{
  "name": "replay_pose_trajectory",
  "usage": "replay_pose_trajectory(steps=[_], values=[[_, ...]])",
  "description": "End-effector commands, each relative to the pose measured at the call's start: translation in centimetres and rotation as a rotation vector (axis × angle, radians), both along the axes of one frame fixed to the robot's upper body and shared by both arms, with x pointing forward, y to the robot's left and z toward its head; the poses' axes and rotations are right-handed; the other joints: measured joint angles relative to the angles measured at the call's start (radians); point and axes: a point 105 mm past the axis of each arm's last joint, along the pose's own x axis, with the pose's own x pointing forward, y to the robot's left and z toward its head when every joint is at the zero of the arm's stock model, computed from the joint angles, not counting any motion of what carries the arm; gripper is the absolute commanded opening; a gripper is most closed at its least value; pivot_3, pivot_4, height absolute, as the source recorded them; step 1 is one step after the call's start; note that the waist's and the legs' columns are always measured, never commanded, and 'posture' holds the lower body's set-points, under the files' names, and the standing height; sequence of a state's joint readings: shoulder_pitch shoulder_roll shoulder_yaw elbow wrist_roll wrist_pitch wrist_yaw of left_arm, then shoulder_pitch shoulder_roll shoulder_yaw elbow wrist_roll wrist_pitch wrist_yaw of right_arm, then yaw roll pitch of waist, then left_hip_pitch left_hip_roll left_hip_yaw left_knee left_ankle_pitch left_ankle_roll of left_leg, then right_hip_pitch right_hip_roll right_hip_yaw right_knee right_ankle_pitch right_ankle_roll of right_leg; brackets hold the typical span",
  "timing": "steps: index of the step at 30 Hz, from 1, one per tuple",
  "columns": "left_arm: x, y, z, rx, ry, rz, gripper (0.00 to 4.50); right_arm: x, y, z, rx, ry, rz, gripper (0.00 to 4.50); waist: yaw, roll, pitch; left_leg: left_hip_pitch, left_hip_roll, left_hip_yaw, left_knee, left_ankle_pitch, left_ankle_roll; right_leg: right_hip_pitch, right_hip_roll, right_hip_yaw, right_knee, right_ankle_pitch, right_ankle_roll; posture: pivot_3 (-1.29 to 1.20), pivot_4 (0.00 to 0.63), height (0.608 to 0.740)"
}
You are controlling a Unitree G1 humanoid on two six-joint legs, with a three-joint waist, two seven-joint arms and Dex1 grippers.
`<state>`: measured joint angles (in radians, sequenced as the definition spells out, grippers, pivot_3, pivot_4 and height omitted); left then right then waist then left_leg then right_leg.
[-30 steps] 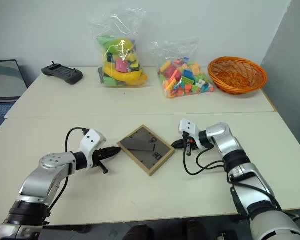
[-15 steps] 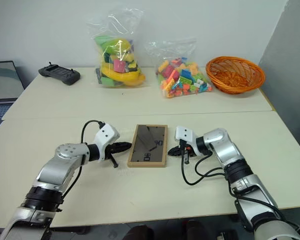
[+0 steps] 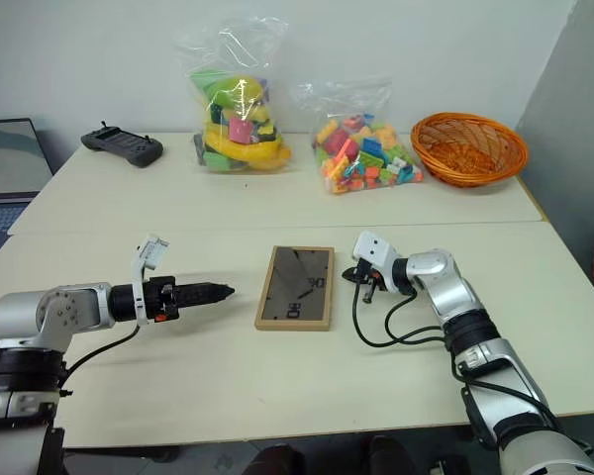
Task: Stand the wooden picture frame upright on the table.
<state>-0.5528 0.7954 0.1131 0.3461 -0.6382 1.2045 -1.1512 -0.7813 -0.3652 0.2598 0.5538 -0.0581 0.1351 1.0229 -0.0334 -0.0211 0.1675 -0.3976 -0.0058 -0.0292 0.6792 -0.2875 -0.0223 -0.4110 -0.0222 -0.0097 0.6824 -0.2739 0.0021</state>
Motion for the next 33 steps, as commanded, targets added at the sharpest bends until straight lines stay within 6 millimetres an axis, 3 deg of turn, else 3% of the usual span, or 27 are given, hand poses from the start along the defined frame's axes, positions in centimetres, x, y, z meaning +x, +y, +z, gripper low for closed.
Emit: replay_pose_trajectory(steps=[1, 5, 11, 19, 25, 33], values=[[-0.4, -0.8, -0.6, -0.061, 0.096, -0.04, 3.67, -0.5, 1.0, 0.7, 0.009, -0.035, 0.033, 0.0, -0.001, 0.0, 0.0, 0.0, 0.0, 0.0, 0.0, 0.001, -0.001, 0.0, 0.0, 0.0, 0.0, 0.0, 0.0, 0.0, 0.15, 0.74], [-1.4, -2.0, -2.8, -0.033, 0.153, -0.11, 4.46, -1.5, 1.7, 0.2, 0.011, 0.002, 0.067, 0.0, -0.001, 0.0, 0.0, 0.0, 0.0, 0.0, 0.0, 0.002, -0.003, -0.001, 0.0, 0.001, 0.0, 0.0, 0.0, 0.0, 0.15, 0.74], [-0.2, -3.6, -6.6, -0.022, 0.203, -0.036, 4.46, -2.4, 2.8, -0.4, 0.017, 0.029, 0.084, 0.0, 0.016, 0.005, -0.005, 0.002, -0.002, 0.0, 0.0, 0.001, -0.003, 0.002, -0.002, 0.001, 0.0, 0.0, 0.0, 0.0, 0.15, 0.74], [-0.6, -8.0, -5.3, -0.14, 0.193, -0.159, 4.46, -2.3, 5.3, -0.2, 0.021, -0.001, 0.118, 0.0, 0.034, 0.009, -0.01, 0.008, -0.003, 0.0, 0.0, -0.001, 0.001, 0.007, -0.002, 0.0, 0.002, 0.0, 0.0, 0.0, 0.15, 0.74], [-0.4, -8.2, -4.7, -0.151, 0.161, -0.132, 4.46, -2.5, 5.3, -0.4, 0.017, -0.001, 0.123, 0.0, 0.03, 0.008, -0.01, 0.006, -0.002, 0.0, 0.0, 0.0, 0.0, 0.006, -0.002, 0.001, 0.0, 0.0, 0.0, 0.0, 0.15, 0.74], [0.3, -7.4, -3.4, -0.207, 0.142, -0.06, 3.03, -2.5, 3.7, -1.4, -0.001, 0.012, 0.093, 0.0, 0.023, 0.008, -0.009, 0.006, -0.002, 0.0, 0.0, 0.0, 0.001, 0.005, -0.001, 0.001, 0.0, 0.0, 0.0, 0.0, 0.15, 0.74]])
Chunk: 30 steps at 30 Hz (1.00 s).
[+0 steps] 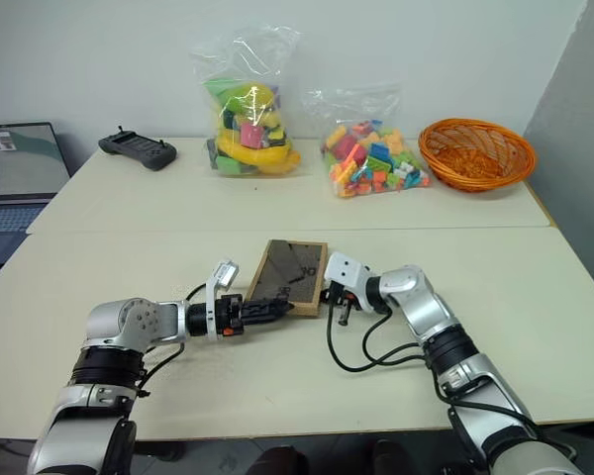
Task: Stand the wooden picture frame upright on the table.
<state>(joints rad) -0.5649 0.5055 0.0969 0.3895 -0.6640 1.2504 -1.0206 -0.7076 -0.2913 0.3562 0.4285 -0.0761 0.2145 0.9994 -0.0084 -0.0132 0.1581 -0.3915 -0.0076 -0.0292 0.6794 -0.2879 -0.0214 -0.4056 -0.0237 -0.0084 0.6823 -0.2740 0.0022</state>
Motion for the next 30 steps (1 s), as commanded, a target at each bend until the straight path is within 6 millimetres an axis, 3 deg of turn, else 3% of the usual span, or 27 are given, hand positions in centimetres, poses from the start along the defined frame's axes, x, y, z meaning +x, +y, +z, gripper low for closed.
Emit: replay_pose_trajectory(steps=[1, 8, 12, 14, 17, 22, 30], values=[[-0.1, 0.2, 0.6, -0.032, 0.007, 0.02, 2.83, 0.1, -0.4, 0.7, 0.017, -0.036, -0.004, 0.0, -0.005, 0.0, 0.0, 0.0, 0.0, 0.0, 0.0, 0.0, 0.0, 0.0, 0.0, 0.0, 0.0, 0.0, 0.0, 0.0, 0.15, 0.74], [-0.5, 0.1, 1.0, -0.073, 0.024, 0.034, 1.46, 0.5, -1.3, 0.8, 0.021, -0.045, -0.041, 0.0, -0.018, 0.0, 0.0, 0.0, 0.001, -0.001, -0.001, 0.0, 0.0, 0.0, 0.0, 0.0, 0.0, 0.0, 0.0, 0.0, 0.15, 0.74], [-0.8, -0.8, 1.5, -0.088, 0.007, 0.03, 1.4, 1.4, -3.1, 2.2, 0.027, -0.085, -0.096, 0.0, -0.016, 0.0, 0.0, -0.001, 0.001, -0.001, -0.001, 0.0, 0.0, 0.0, 0.0, 0.0, 0.0, 0.0, 0.0, 0.0, 0.15, 0.74], [-0.7, -0.9, 2.3, -0.095, -0.022, 0.042, 1.4, 2.3, -4.8, 4.3, 0.065, -0.111, -0.155, 0.0, -0.014, -0.001, 0.001, -0.001, 0.0, -0.001, 0.0, 0.0, 0.0, 0.0, 0.0, -0.001, -0.001, 0.0, 0.0, 0.0, 0.15, 0.74], [-0.4, -1.1, 4.0, -0.108, -0.104, 0.057, 1.4, 2.0, -6.0, 7.9, 0.183, -0.026, -0.167, 0.49, -0.015, -0.001, 0.001, -0.003, 0.0, -0.001, 0.0, 0.0, -0.001, -0.002, 0.0, -0.001, 0.0, 0.0, 0.0, 0.0, 0.15, 0.74], [-0.2, -1.8, 6.4, -0.117, -0.254, 0.065, 1.4, 0.3, -5.1, 13.9, 0.387, 0.132, -0.093, 1.62, -0.022, -0.001, 0.001, -0.003, 0.001, -0.002, -0.001, 0.0, -0.001, -0.002, 0.0, -0.001, -0.001, 0.0, 0.0, 0.0, 0.15, 0.74], [0.1, -3.1, 9.9, -0.151, -0.431, 0.058, 1.4, 0.5, -1.9, 18.2, 0.505, 0.204, -0.021, 3.41, -0.02, -0.001, 0.002, -0.004, 0.001, -0.003, -0.001, 0.0, 0.0, -0.003, 0.0, -0.001, -0.001, 0.0, 0.0, 0.0, 0.15, 0.74]])
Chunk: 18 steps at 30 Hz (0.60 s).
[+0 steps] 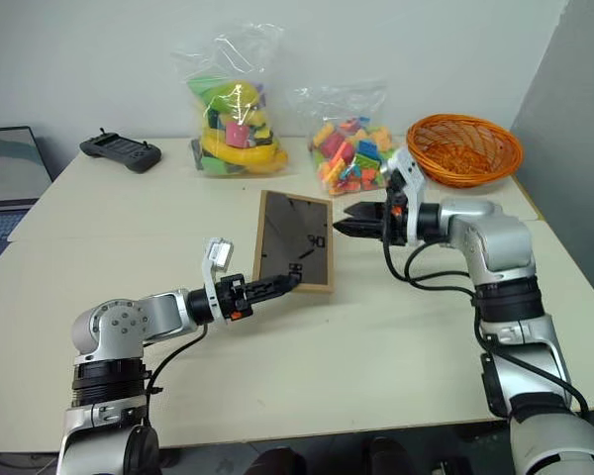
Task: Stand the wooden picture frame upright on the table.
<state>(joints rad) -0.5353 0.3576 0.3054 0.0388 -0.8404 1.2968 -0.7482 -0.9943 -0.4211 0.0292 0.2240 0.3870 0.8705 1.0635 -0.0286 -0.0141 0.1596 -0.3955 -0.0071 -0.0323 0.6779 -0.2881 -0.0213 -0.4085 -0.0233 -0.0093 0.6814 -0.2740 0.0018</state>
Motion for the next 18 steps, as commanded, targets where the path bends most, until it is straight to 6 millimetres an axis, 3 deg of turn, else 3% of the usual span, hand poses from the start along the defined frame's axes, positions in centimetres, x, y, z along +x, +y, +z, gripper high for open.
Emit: replay_pose_trajectory(steps=[1, 5, 9, 13, 18], values=[[-0.1, -0.7, 3.9, -0.046, -0.173, -0.022, 1.4, -0.4, 1.6, 2.3, 0.054, -0.023, 0.065, 3.65, 0.001, 0.0, 0.0, -0.001, 0.0, 0.0, 0.0, 0.0, 0.0, -0.001, 0.0, 0.0, 0.0, 0.0, 0.0, 0.0, 0.15, 0.74], [-0.9, -1.6, 4.1, -0.031, -0.201, -0.076, 1.4, 0.2, 3.4, 1.3, 0.007, -0.045, 0.088, 4.43, 0.002, 0.0, 0.0, -0.002, 0.0, 0.001, 0.0, 0.0, -0.001, -0.001, 0.0, 0.0, -0.001, 0.0, 0.0, 0.0, 0.15, 0.74], [-1.4, -2.1, 4.1, -0.013, -0.214, -0.103, 1.4, 0.3, 5.0, 0.8, -0.032, -0.109, 0.124, 4.43, -0.001, 0.0, 0.0, -0.002, 0.0, 0.001, 0.0, 0.0, -0.001, -0.002, 0.0, 0.0, 0.0, 0.0, 0.0, 0.0, 0.15, 0.74], [-1.4, -2.0, 3.9, -0.006, -0.211, -0.096, 1.4, -0.9, 6.3, 1.6, 0.009, -0.119, 0.204, 4.43, -0.001, 0.0, 0.0, -0.003, 0.0, 0.001, 0.0, 0.001, -0.001, -0.003, 0.0, 0.0, 0.0, 0.0, 0.0, 0.0, 0.15, 0.74], [-1.6, -1.6, 3.7, -0.007, -0.195, -0.089, 1.4, -2.7, 5.4, 2.4, 0.054, -0.086, 0.277, 4.43, 0.002, 0.0, 0.0, -0.003, 0.0, 0.001, 0.0, 0.002, -0.003, -0.003, 0.0, 0.0, 0.0, 0.0, 0.0, 0.0, 0.15, 0.74]])
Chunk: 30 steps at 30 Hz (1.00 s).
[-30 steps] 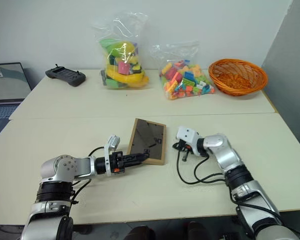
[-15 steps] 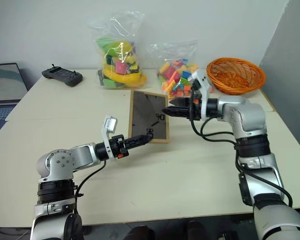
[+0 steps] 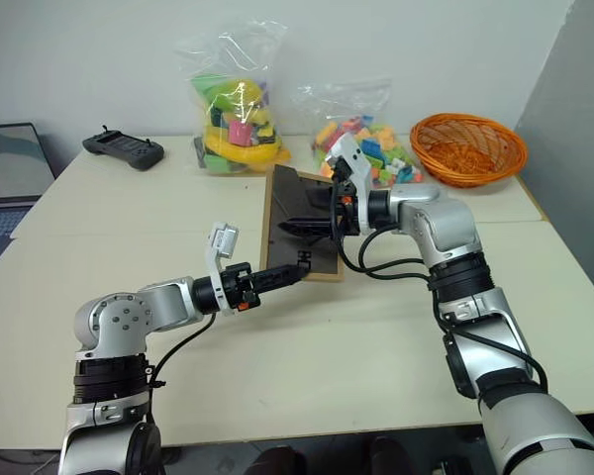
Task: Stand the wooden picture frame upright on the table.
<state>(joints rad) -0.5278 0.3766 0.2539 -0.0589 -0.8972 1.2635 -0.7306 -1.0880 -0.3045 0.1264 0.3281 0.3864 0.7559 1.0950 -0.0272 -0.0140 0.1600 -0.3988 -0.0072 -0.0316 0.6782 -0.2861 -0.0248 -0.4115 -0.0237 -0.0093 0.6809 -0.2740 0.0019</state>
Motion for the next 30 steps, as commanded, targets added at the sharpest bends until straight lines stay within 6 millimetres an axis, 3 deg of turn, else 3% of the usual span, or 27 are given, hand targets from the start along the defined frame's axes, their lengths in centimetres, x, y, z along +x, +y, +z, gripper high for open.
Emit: replay_pose_trajectory(steps=[1, 11, 16, 19, 24, 27, 30], values=[[-0.7, -0.3, 2.2, -0.033, -0.09, -0.037, 1.4, -2.2, -0.2, 1.7, 0.044, -0.028, 0.107, 4.43, 0.002, 0.0, 0.0, 0.0, 0.0, 0.0, 0.0, 0.0, 0.0, 0.0, 0.0, 0.0, 0.0, 0.0, 0.0, 0.0, 0.15, 0.74], [-1.2, 0.1, 2.0, -0.036, -0.059, -0.037, 1.4, -4.0, -4.0, 2.0, 0.07, 0.038, 0.068, 4.43, 0.0, 0.0, 0.0, 0.0, 0.0, -0.001, 0.0, -0.002, 0.004, 0.0, 0.0, 0.0, 0.0, 0.0, 0.0, 0.0, 0.15, 0.74], [-1.2, 0.0, 2.3, -0.044, -0.046, -0.051, 1.4, -1.4, -6.0, 0.4, 0.027, -0.024, -0.127, 4.43, 0.0, 0.0, 0.0, 0.0, 0.0, -0.001, 0.0, -0.002, 0.004, 0.0, 0.0, 0.0, 0.0, 0.0, 0.0, 0.0, 0.15, 0.74], [-1.4, 0.7, 3.2, -0.104, 0.001, -0.063, 1.4, 0.5, -9.3, -0.4, -0.128, -0.394, -0.263, 4.43, 0.007, -0.001, 0.001, 0.0, 0.0, 0.0, 0.0, -0.002, 0.004, 0.0, 0.0, 0.0, 0.0, 0.0, 0.0, 0.0, 0.15, 0.74], [-2.1, 1.3, 4.0, -0.146, 0.051, -0.096, 1.4, 1.2, -11.5, -3.1, -0.362, -0.934, -0.244, 4.43, 0.004, -0.002, 0.001, 0.0, 0.0, 0.002, 0.001, -0.002, 0.003, 0.001, 0.0, 0.001, 0.0, 0.0, 0.001, 0.0, 0.15, 0.74], [-2.6, 1.6, 4.2, -0.166, 0.082, -0.116, 1.4, 1.0, -10.7, -3.8, -0.423, -1.275, -0.187, 4.43, -0.003, -0.002, 0.001, 0.001, 0.001, 0.004, 0.001, 0.0, 0.0, 0.001, 0.0, 0.001, 0.0, 0.0, 0.001, 0.0, 0.15, 0.74], [-3.1, 1.2, 4.5, -0.19, 0.096, -0.141, 1.4, 1.1, -8.7, -2.7, -0.375, -1.509, -0.181, 4.43, -0.01, -0.003, 0.002, 0.002, 0.002, 0.006, 0.001, 0.001, -0.001, 0.0, 0.001, 0.002, 0.001, 0.0, 0.001, 0.0, 0.15, 0.74]])
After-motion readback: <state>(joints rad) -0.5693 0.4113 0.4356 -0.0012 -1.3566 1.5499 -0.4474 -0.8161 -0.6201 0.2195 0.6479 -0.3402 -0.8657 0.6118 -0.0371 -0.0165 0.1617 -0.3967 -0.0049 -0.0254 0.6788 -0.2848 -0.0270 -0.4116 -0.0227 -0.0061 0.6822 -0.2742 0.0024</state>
